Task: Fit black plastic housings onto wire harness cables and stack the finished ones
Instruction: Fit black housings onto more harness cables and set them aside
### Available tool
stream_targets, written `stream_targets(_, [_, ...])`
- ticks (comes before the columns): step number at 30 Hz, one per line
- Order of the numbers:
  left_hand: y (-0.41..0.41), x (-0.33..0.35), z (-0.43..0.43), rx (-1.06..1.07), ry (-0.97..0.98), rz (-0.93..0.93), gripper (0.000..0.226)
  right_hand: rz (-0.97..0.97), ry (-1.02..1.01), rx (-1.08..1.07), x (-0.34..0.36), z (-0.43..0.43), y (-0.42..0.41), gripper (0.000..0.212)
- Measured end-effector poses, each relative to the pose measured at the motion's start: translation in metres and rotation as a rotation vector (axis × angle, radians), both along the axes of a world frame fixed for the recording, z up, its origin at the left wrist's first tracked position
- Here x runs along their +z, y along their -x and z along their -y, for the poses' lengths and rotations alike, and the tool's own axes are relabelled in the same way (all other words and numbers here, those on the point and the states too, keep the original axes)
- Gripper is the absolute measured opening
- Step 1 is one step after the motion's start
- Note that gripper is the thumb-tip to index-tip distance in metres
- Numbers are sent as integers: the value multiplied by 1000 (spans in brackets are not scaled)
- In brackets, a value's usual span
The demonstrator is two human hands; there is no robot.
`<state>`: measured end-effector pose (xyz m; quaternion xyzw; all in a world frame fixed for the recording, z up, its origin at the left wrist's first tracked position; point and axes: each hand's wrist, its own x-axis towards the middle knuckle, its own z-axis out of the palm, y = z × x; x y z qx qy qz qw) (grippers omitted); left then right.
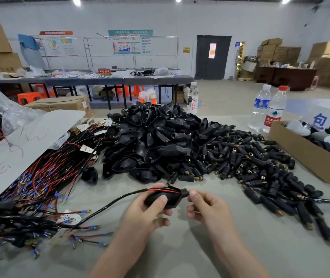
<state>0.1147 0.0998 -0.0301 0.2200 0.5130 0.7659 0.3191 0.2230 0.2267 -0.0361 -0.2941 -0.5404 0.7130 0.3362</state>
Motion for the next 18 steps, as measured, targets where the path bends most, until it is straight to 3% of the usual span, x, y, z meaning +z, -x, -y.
stream_targets(3, [7, 3, 1, -8, -66, 233, 36, -29, 2, -57, 1, -3, 0, 13])
stream_targets(6, [13, 5, 5, 11, -111, 327, 26, -61, 20, -108, 1, -11, -3, 16])
stream_targets(18, [18, 8, 7, 65, -75, 351, 37, -152, 68, -291, 4, -36, -20, 10])
